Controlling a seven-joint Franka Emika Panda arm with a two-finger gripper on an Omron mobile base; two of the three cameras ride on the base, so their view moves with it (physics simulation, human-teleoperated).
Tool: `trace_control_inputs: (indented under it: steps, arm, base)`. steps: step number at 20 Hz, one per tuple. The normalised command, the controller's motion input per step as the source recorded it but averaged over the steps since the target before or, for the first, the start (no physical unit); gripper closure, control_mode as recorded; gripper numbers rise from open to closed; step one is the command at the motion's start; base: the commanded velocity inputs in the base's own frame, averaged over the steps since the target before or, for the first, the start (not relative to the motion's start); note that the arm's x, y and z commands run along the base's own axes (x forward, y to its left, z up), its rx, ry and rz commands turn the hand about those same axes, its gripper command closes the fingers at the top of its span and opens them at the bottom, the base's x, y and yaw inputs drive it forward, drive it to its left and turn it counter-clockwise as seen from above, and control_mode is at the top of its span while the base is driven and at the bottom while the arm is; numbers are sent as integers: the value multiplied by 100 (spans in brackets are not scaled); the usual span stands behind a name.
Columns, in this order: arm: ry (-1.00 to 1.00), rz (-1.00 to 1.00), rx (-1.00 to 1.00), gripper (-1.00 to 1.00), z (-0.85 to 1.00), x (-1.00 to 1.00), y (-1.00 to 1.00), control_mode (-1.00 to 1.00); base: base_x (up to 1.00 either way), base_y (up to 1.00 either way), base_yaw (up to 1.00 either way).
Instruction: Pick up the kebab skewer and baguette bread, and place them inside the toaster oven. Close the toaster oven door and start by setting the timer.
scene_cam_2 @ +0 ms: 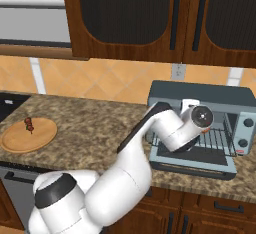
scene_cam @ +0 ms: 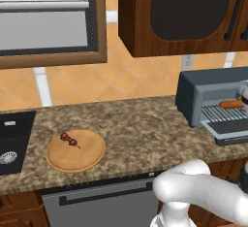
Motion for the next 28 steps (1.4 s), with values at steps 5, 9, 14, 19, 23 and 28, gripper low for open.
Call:
trace_control_inputs:
  steps: [5,9,14,19,23,28]
  arm:
    - [0,9,0,100,-37,25,-39,-100]
    - [0,2,-2,100,-31,24,-14,-100]
    - [0,0,-2,100,-7,30,-2,-100]
    - [0,0,-4,100,-23,21,0,-100]
    - [0,0,-3,100,-31,11,0,-100]
    - [0,0,0,100,-17,20,0,-100]
  base:
    - [0,0,0]
    - [0,0,0]
    - [0,0,0]
    - [0,0,0]
    - [0,0,0]
    - [0,0,0]
